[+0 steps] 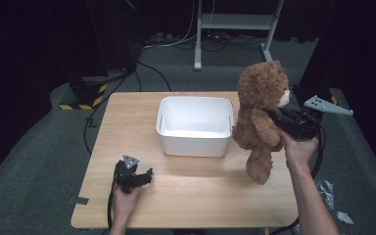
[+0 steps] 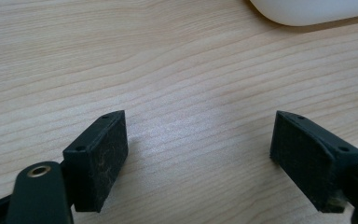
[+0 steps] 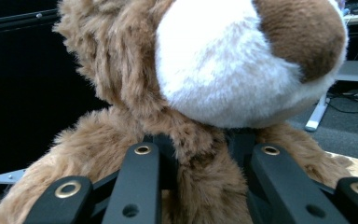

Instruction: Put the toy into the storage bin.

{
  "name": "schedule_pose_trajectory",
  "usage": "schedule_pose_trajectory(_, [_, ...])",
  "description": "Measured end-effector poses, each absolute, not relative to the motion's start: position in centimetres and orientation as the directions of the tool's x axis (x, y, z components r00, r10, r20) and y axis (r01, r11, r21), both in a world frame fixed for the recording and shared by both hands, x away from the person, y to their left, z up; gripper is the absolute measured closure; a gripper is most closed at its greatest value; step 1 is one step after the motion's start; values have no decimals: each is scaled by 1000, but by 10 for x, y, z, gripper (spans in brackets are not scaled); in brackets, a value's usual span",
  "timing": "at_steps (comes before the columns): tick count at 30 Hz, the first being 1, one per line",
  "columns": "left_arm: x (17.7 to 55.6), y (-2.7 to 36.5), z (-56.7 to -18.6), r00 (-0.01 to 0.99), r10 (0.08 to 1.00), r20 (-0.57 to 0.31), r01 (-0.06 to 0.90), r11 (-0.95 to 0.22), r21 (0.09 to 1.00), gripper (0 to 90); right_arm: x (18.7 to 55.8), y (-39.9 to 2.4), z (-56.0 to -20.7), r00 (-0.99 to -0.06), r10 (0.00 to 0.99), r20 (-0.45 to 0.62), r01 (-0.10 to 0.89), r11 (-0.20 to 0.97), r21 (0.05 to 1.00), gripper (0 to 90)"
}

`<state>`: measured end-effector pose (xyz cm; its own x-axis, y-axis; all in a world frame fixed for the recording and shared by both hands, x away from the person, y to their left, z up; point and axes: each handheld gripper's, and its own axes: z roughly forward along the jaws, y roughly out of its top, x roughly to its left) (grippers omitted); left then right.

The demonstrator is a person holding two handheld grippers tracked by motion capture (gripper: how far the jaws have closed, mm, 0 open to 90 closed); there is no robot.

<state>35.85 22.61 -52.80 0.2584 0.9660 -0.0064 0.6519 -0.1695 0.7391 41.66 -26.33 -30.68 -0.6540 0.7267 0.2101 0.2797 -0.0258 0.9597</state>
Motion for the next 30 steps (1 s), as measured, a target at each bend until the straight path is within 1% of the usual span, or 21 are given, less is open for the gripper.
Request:
schedule_pose_trajectory(16, [359,226,-528,259,966,-6,652,-170,739,187,426,-237,-290,-671,719,181,261,1,965,724])
schedule_pose_trajectory(30, [358,226,-528,259,966,-6,652,-170,739,187,435,-220,-285,-685,709,165,258,24,966,724])
